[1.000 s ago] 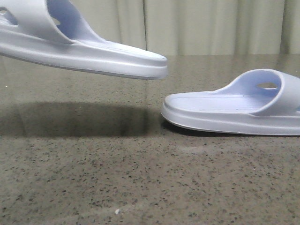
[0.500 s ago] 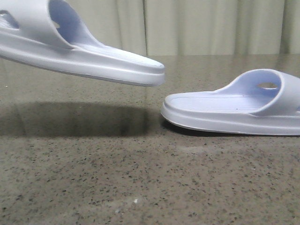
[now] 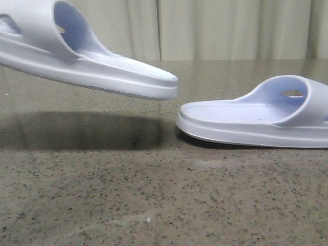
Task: Insert blue slippers together front up
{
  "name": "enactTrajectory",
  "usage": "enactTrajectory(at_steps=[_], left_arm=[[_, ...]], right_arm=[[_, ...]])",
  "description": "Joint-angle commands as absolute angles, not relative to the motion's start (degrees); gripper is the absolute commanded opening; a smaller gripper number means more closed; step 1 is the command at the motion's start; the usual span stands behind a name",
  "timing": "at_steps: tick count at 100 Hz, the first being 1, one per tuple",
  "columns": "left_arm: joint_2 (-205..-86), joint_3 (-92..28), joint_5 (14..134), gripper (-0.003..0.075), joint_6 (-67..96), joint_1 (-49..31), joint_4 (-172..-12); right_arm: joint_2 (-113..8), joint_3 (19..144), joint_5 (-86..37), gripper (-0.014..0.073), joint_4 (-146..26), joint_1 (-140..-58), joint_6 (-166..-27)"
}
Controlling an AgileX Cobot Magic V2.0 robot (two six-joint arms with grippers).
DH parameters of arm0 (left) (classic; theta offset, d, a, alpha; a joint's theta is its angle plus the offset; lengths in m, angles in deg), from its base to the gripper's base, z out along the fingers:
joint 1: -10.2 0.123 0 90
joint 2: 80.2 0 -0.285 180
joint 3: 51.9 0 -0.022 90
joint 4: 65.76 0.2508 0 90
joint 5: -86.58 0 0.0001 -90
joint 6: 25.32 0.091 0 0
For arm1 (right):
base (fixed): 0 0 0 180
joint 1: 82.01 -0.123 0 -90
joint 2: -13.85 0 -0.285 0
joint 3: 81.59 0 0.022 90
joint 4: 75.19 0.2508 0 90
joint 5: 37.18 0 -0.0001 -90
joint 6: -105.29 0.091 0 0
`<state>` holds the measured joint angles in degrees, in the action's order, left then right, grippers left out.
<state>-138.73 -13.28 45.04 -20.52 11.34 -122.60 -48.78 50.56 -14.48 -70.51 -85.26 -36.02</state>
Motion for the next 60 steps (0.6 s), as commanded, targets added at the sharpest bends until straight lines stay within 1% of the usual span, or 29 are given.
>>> enactTrajectory(at_steps=[1,48,53,60], left_arm=[[-138.0,-14.8,46.1,0.0017,-20.6,11.5,-125.9],[-138.0,-14.8,46.1,0.0017,-20.6,11.5,-125.9],[-138.0,-14.8,46.1,0.0017,-20.6,11.5,-125.9],[-138.0,-14.8,46.1,0.0017,-20.6,11.5,-125.9]], right_arm=[[-49.3,52.0,-19.6,0.0486,-70.0,-85.0,-36.0],[-55.6,52.0,-23.0,0.0484,-67.1,-85.0,-36.0],[-55.8,52.0,-23.1,0.047,-66.8,-85.0,-36.0],[-56.1,52.0,-23.2,0.0416,-66.4,-85.0,-36.0]])
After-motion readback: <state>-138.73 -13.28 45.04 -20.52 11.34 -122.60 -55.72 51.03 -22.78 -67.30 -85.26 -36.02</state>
